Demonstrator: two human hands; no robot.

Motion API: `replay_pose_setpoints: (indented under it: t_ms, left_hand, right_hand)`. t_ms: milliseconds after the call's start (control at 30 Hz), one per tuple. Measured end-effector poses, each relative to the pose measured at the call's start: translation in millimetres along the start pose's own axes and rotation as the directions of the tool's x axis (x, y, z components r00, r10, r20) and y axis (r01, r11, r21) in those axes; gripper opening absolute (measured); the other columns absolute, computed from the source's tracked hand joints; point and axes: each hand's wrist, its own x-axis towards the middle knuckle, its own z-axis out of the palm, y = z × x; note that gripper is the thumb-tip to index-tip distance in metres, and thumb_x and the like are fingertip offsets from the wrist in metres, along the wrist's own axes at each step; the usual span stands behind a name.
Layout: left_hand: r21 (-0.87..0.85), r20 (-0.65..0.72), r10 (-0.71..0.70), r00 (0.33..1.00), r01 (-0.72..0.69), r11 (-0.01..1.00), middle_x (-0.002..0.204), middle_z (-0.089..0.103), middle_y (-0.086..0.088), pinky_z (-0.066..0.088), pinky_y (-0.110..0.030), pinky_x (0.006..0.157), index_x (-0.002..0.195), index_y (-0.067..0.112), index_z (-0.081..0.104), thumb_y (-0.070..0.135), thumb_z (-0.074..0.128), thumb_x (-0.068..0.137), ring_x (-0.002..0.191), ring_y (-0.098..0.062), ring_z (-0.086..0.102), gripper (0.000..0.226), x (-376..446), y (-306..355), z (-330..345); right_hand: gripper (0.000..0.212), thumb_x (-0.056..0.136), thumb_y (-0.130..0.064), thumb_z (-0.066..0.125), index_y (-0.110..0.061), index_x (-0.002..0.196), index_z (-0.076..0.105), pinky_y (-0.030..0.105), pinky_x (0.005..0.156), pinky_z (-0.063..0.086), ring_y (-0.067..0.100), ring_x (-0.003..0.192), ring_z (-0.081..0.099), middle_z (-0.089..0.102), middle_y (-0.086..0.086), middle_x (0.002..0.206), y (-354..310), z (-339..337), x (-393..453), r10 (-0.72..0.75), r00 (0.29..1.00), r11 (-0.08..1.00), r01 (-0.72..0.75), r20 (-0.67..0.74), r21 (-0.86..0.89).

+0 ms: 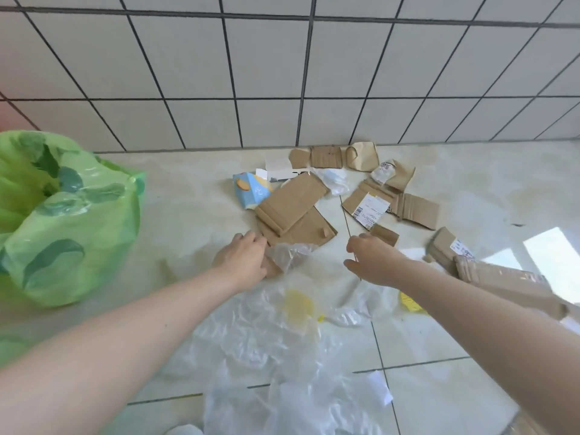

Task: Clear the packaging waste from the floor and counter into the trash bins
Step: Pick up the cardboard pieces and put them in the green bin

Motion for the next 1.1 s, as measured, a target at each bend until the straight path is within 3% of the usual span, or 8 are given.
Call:
replay_pose_setpoints:
  t_ms: [200, 433, 567, 667, 767, 867, 967, 1100]
  left_hand:
    - [-0.008, -0.028, -0.122, 0.992, 0.122, 0.993, 0.135, 0.042, -0.006, 0.041, -0.037, 0.099, 0.134, 0.012, 0.037, 0.043, 0.065, 0.082, 0.124, -0.029, 0.039, 0.067, 13, -8, 18]
    - [-0.092, -0.116, -0.206, 0.972, 0.196, 0.976, 0.127, 0.047, -0.006, 0.04, -0.036, 0.095, 0.126, 0.013, 0.043, 0.05, 0.069, 0.077, 0.119, -0.029, 0.04, 0.068, 31, 0, 19]
    - [-0.067, -0.139, -0.19, 0.972, 0.182, 0.981, 0.128, 0.043, -0.006, 0.039, -0.035, 0.095, 0.132, 0.014, 0.039, 0.052, 0.072, 0.072, 0.119, -0.029, 0.038, 0.078, 35, -1, 30]
    - [-0.195, -0.148, -0.189, 0.971, 0.158, 0.968, 0.125, 0.04, -0.008, 0.039, -0.034, 0.096, 0.135, 0.014, 0.038, 0.043, 0.079, 0.068, 0.117, -0.03, 0.039, 0.083, 34, -2, 32]
    - [-0.437, -0.172, -0.226, 0.959, 0.131, 0.89, 0.119, 0.036, -0.005, 0.041, -0.028, 0.089, 0.133, 0.015, 0.041, 0.021, 0.078, 0.07, 0.11, -0.025, 0.047, 0.073, 30, -2, 27]
    - [-0.598, -0.195, -0.322, 0.926, 0.148, 0.788, 0.11, 0.038, 0.0, 0.038, -0.022, 0.08, 0.123, 0.017, 0.051, 0.009, 0.073, 0.073, 0.093, -0.018, 0.048, 0.056, 29, -4, 18]
    - [-0.663, -0.191, -0.39, 0.901, 0.174, 0.728, 0.099, 0.045, -0.002, 0.039, -0.024, 0.077, 0.112, 0.016, 0.06, 0.006, 0.073, 0.073, 0.083, -0.018, 0.047, 0.042, 32, -15, 13]
    - [-0.775, -0.15, -0.444, 0.883, 0.174, 0.608, 0.084, 0.058, 0.002, 0.044, -0.026, 0.072, 0.098, 0.015, 0.066, 0.009, 0.077, 0.074, 0.071, -0.015, 0.053, 0.027, 29, -23, 6]
  right_hand:
    - [0.044, 0.093, -0.04, 0.047, -0.012, 0.127, 0.048, 0.043, 0.094, 0.046, 0.028, 0.113, 0.052, 0.05, 0.008, 0.125, 4, 6, 25, 0.075, 0.997, 0.986, -0.074, -0.002, 0.146]
    - [0.039, 0.096, -0.034, 0.046, -0.006, 0.123, 0.05, 0.036, 0.093, 0.042, 0.029, 0.112, 0.051, 0.052, 0.013, 0.123, -10, -5, 53, 0.076, 0.993, 0.961, -0.05, -0.086, 0.272]
    - [0.042, 0.095, -0.029, 0.048, -0.007, 0.131, 0.042, 0.029, 0.083, 0.037, 0.029, 0.112, 0.051, 0.046, 0.013, 0.126, -18, -1, 65, 0.087, 0.994, 0.948, -0.065, -0.059, 0.31]
    - [0.05, 0.092, -0.032, 0.056, -0.008, 0.133, 0.039, 0.026, 0.076, 0.036, 0.028, 0.107, 0.053, 0.046, 0.012, 0.126, -22, 2, 72, 0.121, 0.992, 0.925, -0.098, -0.039, 0.367]
    - [0.05, 0.086, -0.037, 0.064, -0.008, 0.122, 0.044, 0.026, 0.062, 0.035, 0.022, 0.091, 0.05, 0.051, 0.008, 0.109, -25, 0, 76, 0.176, 0.983, 0.879, -0.129, -0.06, 0.459]
    - [0.035, 0.081, -0.036, 0.071, -0.013, 0.094, 0.048, 0.024, 0.05, 0.028, 0.018, 0.075, 0.046, 0.049, -0.002, 0.081, -27, -1, 76, 0.178, 0.979, 0.84, -0.098, -0.099, 0.533]
    - [0.038, 0.079, -0.031, 0.073, -0.016, 0.068, 0.04, 0.026, 0.05, 0.027, 0.014, 0.061, 0.04, 0.042, -0.003, 0.066, -26, 0, 72, 0.166, 0.979, 0.796, -0.061, -0.12, 0.602]
    - [0.029, 0.08, -0.025, 0.072, -0.004, 0.077, 0.053, 0.038, 0.063, 0.048, 0.021, 0.069, 0.053, 0.053, 0.005, 0.075, -22, -2, 64, 0.187, 0.976, 0.726, -0.059, -0.115, 0.685]
